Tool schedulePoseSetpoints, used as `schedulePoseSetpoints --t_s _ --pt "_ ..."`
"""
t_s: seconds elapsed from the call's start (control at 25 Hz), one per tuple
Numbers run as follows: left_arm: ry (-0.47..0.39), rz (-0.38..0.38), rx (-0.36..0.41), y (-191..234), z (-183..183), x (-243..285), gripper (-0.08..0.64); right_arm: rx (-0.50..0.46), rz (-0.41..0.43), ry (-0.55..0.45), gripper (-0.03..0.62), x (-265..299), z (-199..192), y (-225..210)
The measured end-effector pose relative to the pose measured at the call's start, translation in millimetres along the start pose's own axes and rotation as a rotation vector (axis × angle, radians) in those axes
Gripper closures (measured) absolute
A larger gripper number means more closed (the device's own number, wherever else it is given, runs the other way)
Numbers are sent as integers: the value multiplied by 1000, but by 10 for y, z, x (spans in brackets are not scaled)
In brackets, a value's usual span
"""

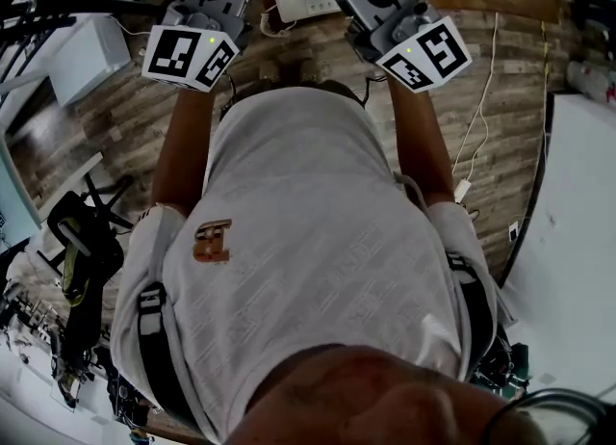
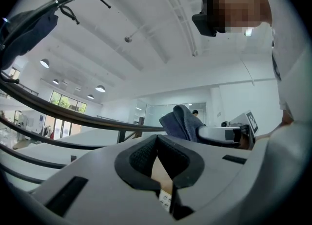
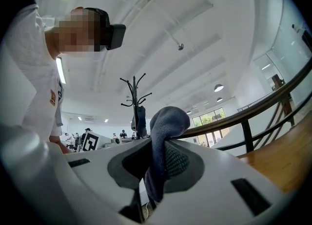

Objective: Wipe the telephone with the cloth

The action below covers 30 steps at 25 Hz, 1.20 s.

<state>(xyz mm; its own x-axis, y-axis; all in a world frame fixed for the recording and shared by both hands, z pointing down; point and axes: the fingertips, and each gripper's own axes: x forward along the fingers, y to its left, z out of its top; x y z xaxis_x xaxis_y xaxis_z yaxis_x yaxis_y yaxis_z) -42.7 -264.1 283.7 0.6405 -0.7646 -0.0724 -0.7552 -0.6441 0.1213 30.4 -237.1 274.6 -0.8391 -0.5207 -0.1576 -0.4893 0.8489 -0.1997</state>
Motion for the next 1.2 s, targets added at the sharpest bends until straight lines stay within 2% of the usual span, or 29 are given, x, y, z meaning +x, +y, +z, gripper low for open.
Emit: schedulePoseSetpoints --t_s 0.4,1.2 --pt "0 -13 4 -56 -19 44 541 -34 -1 14 522 -42 -68 22" --pt "4 -4 3 -52 -44 77 541 -30 -5 13 522 -90 -70 -36"
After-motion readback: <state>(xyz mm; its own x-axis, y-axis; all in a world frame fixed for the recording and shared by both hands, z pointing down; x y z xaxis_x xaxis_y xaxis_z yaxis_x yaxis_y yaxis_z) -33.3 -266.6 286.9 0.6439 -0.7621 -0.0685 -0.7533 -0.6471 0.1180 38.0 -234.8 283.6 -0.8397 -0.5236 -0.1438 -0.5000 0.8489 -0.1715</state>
